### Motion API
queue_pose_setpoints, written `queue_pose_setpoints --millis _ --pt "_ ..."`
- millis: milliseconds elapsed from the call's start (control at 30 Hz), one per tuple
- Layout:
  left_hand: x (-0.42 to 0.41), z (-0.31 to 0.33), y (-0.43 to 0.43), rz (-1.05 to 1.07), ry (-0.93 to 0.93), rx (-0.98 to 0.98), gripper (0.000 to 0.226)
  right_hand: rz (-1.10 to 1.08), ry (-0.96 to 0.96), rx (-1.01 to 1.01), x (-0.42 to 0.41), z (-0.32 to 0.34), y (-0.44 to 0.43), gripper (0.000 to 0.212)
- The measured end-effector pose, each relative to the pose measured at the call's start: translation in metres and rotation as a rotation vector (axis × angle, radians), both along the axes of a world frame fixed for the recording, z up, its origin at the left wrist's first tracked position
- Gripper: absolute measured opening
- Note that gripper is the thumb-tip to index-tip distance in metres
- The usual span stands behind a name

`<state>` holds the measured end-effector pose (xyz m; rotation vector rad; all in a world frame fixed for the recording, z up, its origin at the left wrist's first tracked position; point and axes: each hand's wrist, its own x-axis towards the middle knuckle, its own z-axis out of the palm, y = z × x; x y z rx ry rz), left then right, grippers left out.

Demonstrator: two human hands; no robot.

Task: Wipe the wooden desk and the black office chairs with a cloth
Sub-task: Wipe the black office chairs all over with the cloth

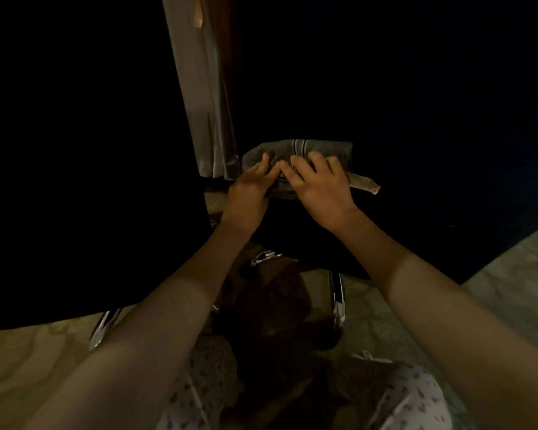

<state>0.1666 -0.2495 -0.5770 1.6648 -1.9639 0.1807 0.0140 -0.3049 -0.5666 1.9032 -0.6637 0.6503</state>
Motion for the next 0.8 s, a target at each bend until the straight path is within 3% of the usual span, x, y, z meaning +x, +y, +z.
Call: queue_pose_setpoints --millis 100,233,333,367,433,600,733,800 --pt "-0.009 -0.018 -0.003 -0.033 0.031 0.114 0.059 0.014 0.018 0.026 -0.013 -0.028 -0.004 0.040" --pt "-0.018 -0.043 -0.013 0.012 -0.154 0.472 0.056 0.027 0.042 0.099 -0.021 -0.068 -0.005 0.026" --pt "-0.027 -0.055 -0.013 0.006 -0.208 0.637 0.042 -0.060 0.108 0.298 -0.022 -0.089 0.009 0.021" --pt "-0.029 -0.058 -0.010 0.001 -0.210 0.660 0.040 -0.110 0.126 0.392 -0.023 -0.093 0.015 0.032" --pt "-0.034 -0.059 -0.003 -0.026 -0.207 0.656 0.042 -0.177 0.137 0.478 -0.030 -0.094 0.024 0.052" --pt "-0.052 -0.041 0.008 -0.134 -0.260 0.512 0.050 -0.128 0.038 0.442 -0.062 -0.074 0.035 0.054" --pt "-0.084 -0.012 0.016 -0.146 -0.432 0.400 0.052 -0.097 -0.027 0.445 -0.100 -0.058 0.047 0.077" --pt "-0.101 0.006 0.022 -0.149 -0.423 0.312 0.053 -0.050 -0.103 0.402 -0.118 -0.043 0.049 0.067"
